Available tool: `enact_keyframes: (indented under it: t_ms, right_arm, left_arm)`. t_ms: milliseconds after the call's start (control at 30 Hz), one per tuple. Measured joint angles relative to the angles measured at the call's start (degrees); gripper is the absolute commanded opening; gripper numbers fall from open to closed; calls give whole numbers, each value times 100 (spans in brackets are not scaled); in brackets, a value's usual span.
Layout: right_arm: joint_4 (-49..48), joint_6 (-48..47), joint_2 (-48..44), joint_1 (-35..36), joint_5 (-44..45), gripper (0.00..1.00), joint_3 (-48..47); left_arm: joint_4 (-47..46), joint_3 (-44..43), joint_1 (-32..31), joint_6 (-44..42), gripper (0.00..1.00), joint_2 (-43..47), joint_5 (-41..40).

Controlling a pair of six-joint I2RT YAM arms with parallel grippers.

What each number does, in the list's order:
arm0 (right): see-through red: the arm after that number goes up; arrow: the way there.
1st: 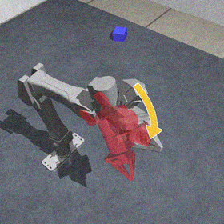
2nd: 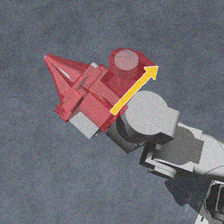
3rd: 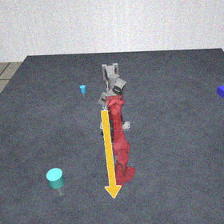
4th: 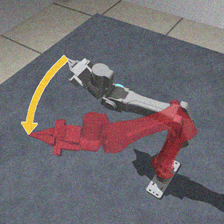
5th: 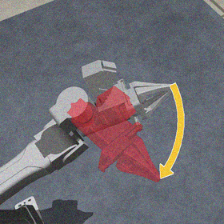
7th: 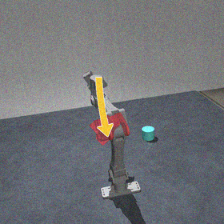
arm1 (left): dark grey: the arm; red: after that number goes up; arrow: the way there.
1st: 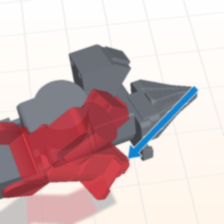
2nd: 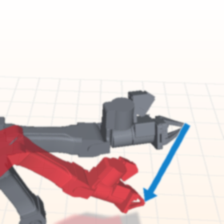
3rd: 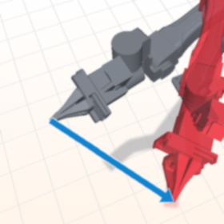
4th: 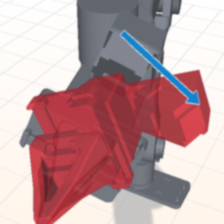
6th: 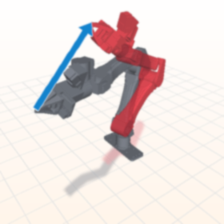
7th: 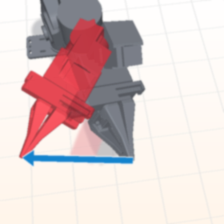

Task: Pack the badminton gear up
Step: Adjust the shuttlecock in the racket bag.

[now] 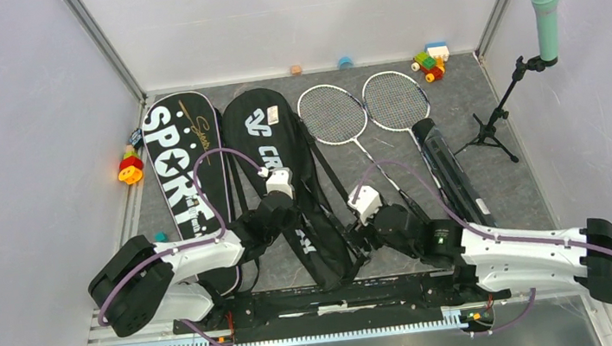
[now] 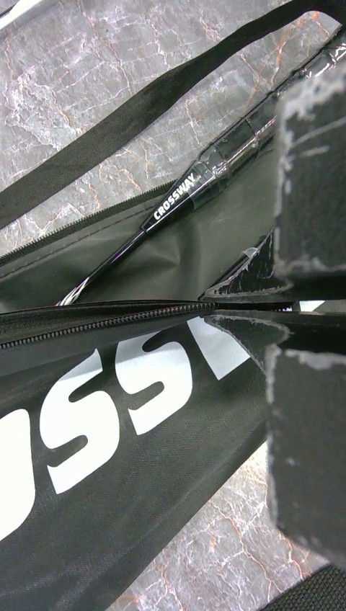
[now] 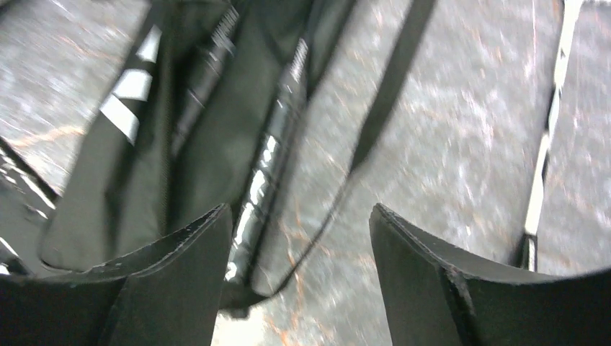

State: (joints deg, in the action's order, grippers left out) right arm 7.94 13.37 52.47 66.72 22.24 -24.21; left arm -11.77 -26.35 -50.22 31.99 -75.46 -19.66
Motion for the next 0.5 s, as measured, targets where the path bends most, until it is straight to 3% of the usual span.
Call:
enact_keyframes:
  t_ms: [100, 233, 333, 500]
  right_arm:
    - [-684, -249, 345, -76, -341, 73, -118]
    - [-1095, -275, 1631, -695, -1117, 71, -636]
    - [-1169, -289, 2450, -1102, -1720, 67, -960]
    - [-1034, -380, 3082, -1158, -2417, 61, -1169]
  left_arm:
    - [-9, -15, 0, 0, 2, 0, 57]
    - [-17, -17, 0, 0, 2, 0, 87]
    - [-20, -17, 0, 0, 2, 9, 140]
    - [-13, -17, 0, 2, 2, 76, 203]
